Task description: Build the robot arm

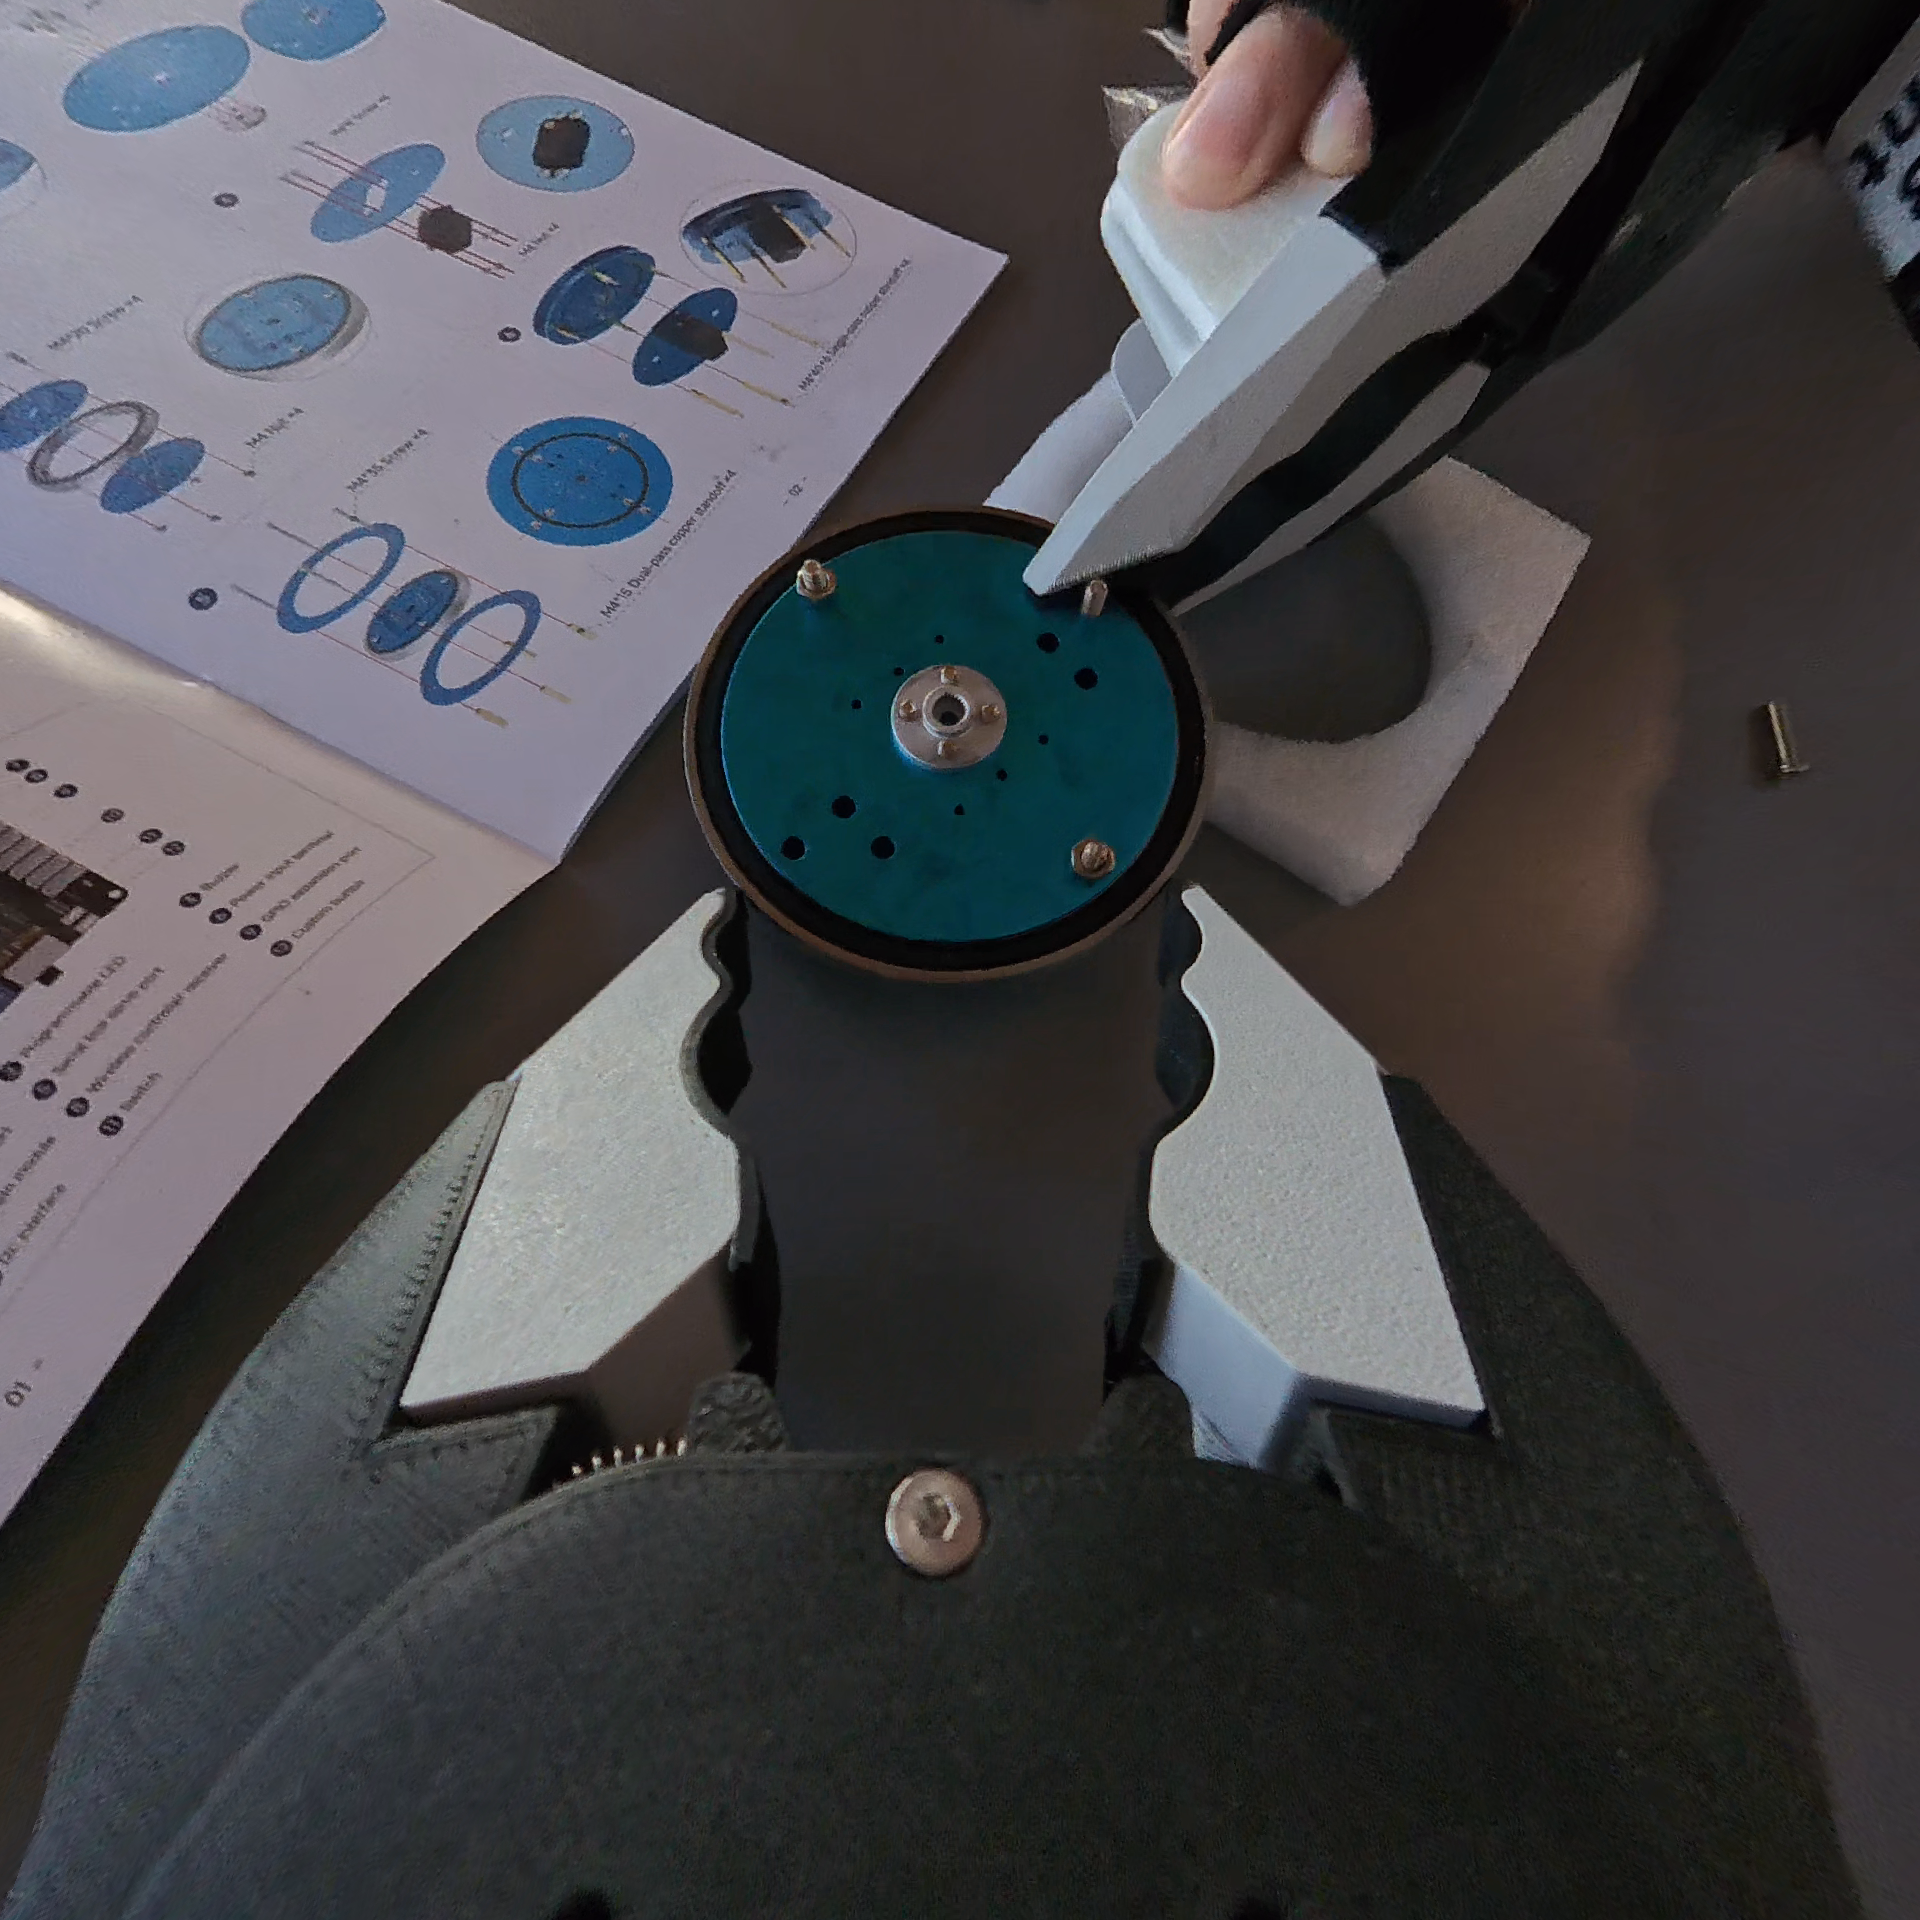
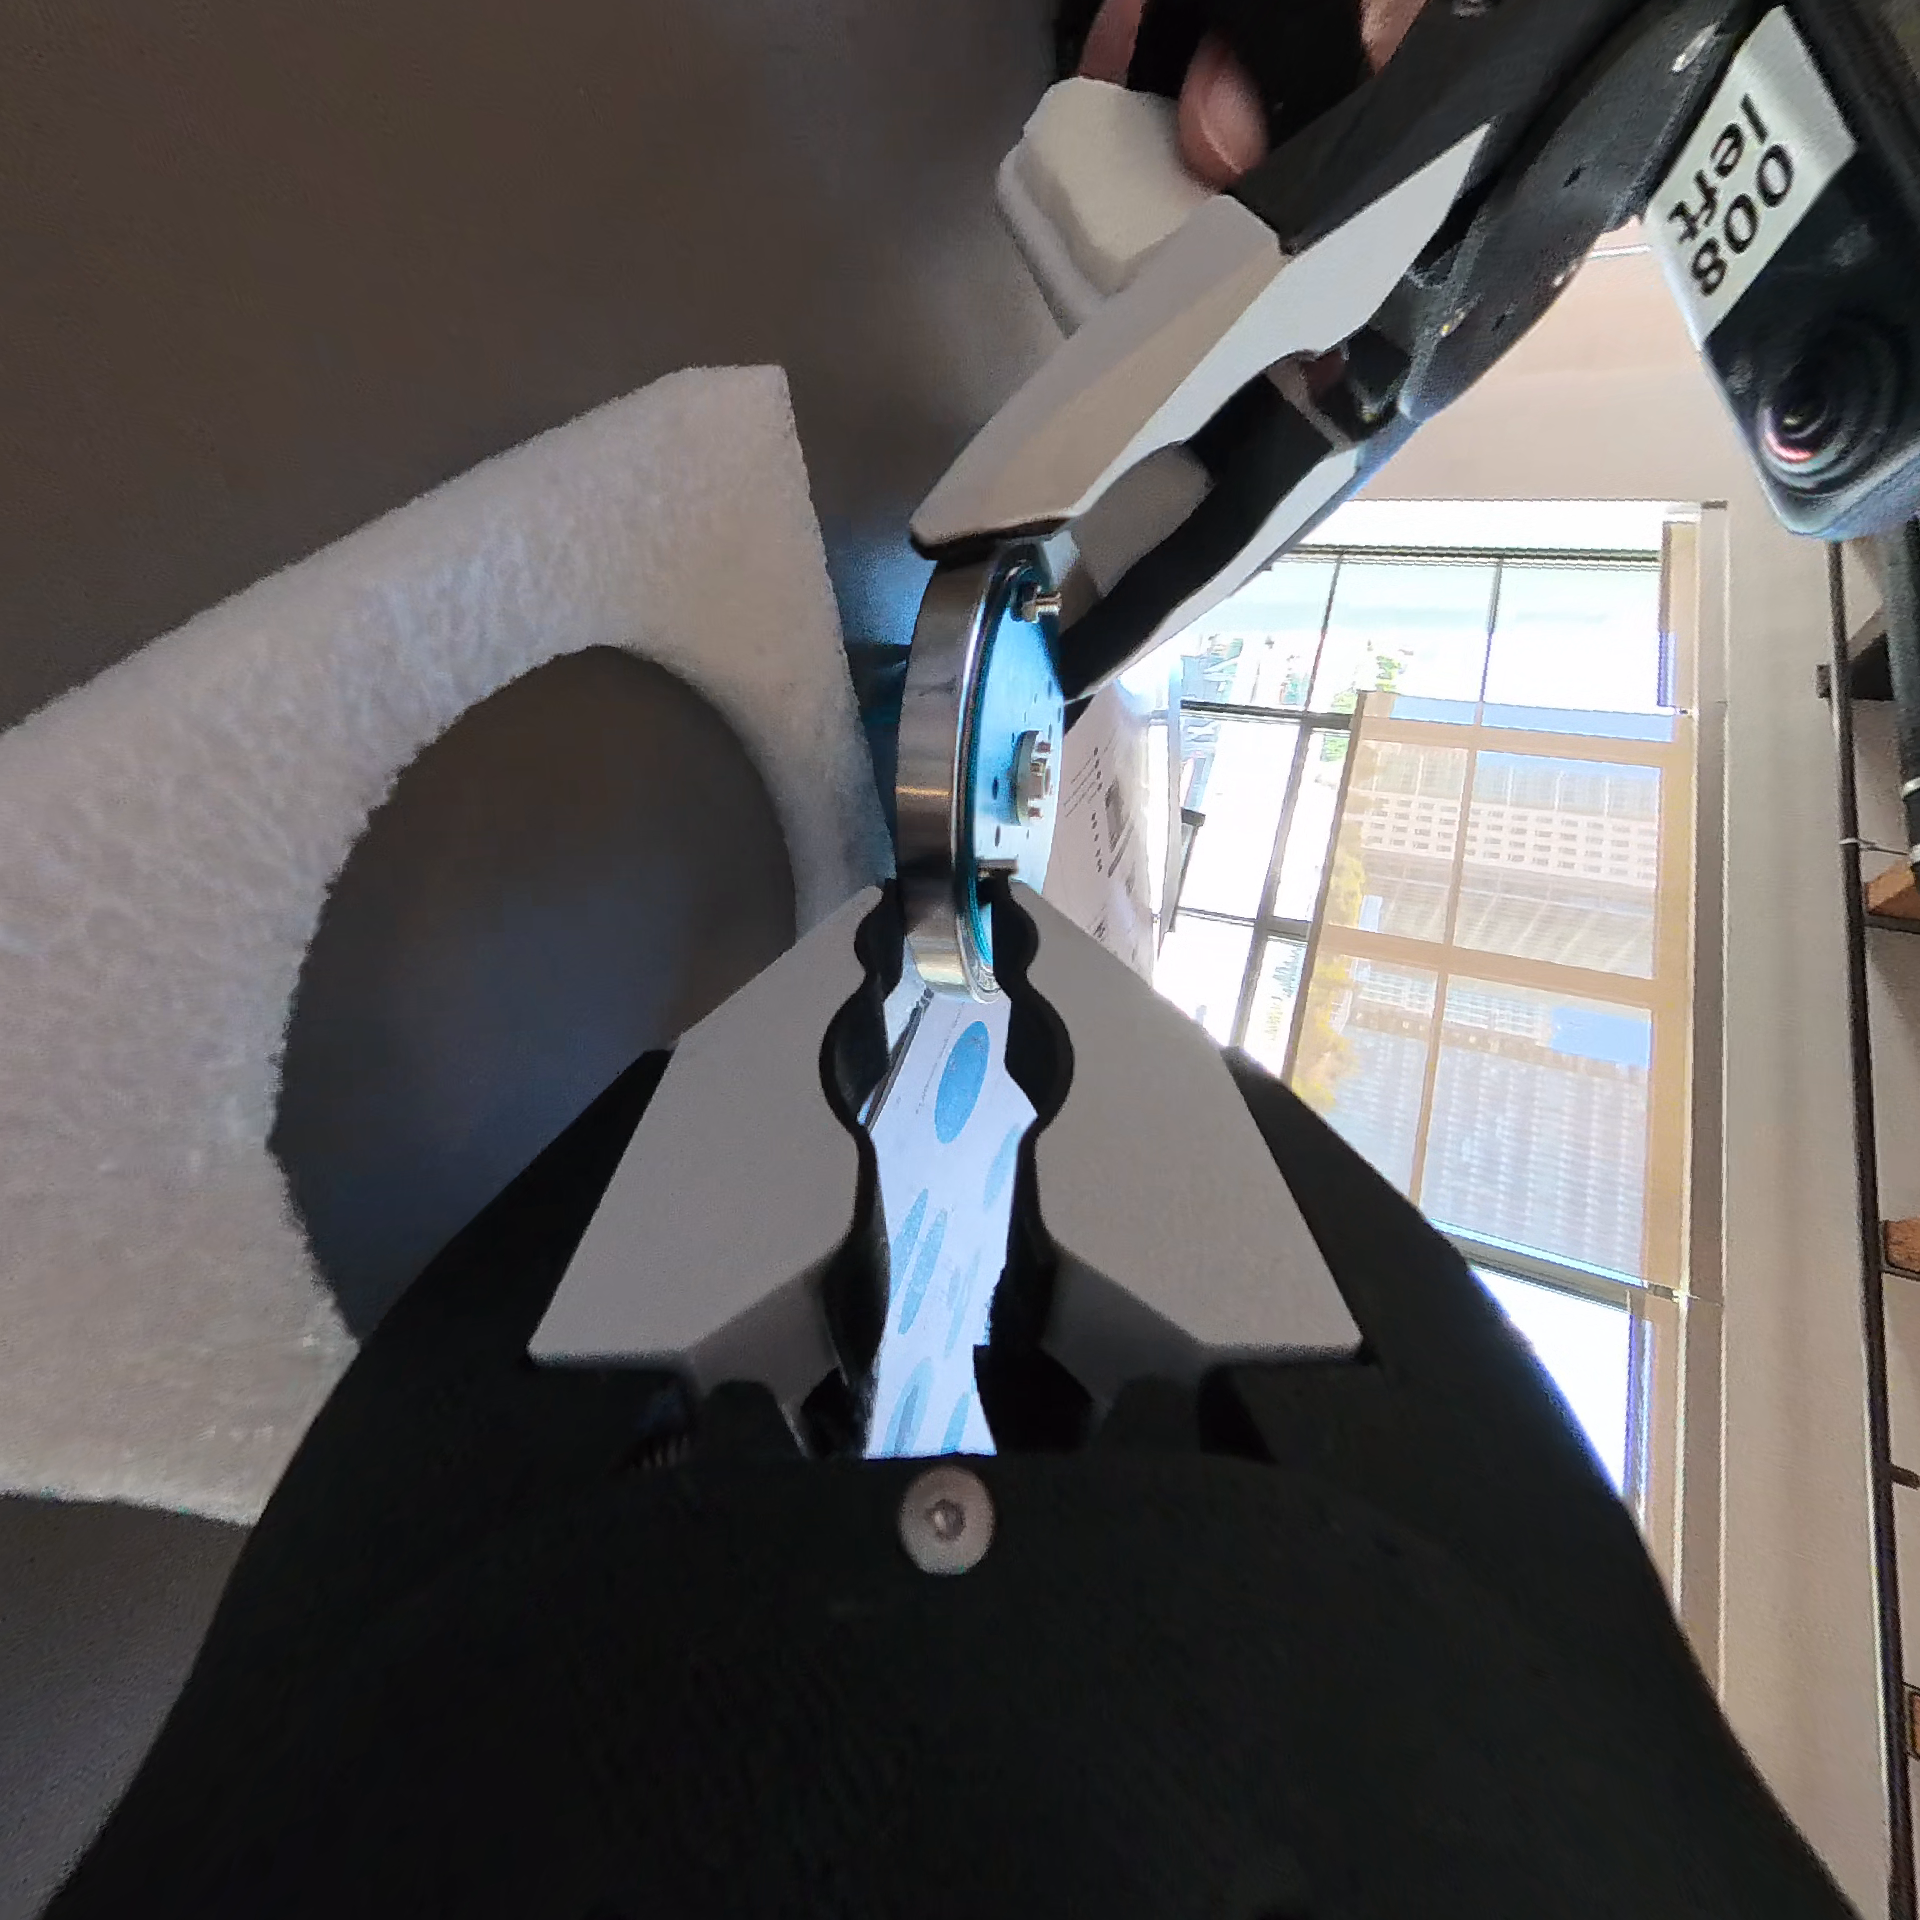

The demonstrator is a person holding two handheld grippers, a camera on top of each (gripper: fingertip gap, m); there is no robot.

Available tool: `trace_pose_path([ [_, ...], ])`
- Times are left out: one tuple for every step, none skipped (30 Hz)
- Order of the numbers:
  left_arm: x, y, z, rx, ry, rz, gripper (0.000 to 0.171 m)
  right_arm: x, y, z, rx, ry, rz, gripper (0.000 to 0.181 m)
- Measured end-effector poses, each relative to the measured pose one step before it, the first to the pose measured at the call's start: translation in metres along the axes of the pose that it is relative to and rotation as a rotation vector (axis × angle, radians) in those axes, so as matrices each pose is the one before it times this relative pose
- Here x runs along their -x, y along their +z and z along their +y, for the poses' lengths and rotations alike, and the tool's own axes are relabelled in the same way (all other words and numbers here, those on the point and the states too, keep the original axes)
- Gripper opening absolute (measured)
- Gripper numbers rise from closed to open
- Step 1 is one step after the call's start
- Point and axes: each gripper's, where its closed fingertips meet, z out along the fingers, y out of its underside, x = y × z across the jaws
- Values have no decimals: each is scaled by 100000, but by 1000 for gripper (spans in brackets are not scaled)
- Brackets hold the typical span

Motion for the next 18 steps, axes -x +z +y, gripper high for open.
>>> trace_pose_path([
  [23,122,25,610,779,-763,81,33,-25,10,584,-544,-1101,15],
  [19,81,35,471,375,-456,81,37,-27,6,519,-800,-1010,15],
  [-1,21,17,112,-245,-51,81,36,-32,12,489,-501,-991,15],
  [-18,-1,28,75,-525,132,80,28,-38,10,254,-100,-977,15],
  [-3,-5,12,-21,-247,103,80,41,-45,14,271,-240,-1043,16],
  [17,-19,-11,-147,-37,-49,79,33,-50,23,423,-251,-1179,16],
  [22,-3,-3,-49,-16,-114,78,30,-50,26,557,-116,-1371,16],
  [5,9,0,100,-118,-42,77,47,-33,44,627,-450,-1510,16],
  [13,24,14,173,-280,141,76,47,-59,44,671,-717,-1734,17],
  [6,19,33,231,-492,241,75,45,-42,33,792,-441,-1866,17],
  [19,8,-16,-20,-317,110,74,31,-28,55,896,-632,-1727,17],
  [41,-2,-1,52,-193,-36,74,55,-50,120,1283,-1082,-1924,17],
  [23,7,-15,90,-223,-79,73,92,-59,132,1279,-1003,-2127,18],
  [13,7,-8,126,-22,-107,72,96,-71,97,1181,-181,-2212,18],
  [-2,28,-3,183,192,-139,72,14,-73,45,703,81,-1844,20],
  [-19,47,0,197,271,-169,72,-8,-86,-1,200,-159,-1553,23],
  [-6,36,-13,100,135,-335,72,13,-103,70,604,-205,-1973,25],
  [3,16,-12,112,78,-242,72,123,-97,139,1223,163,-2831,27],
])
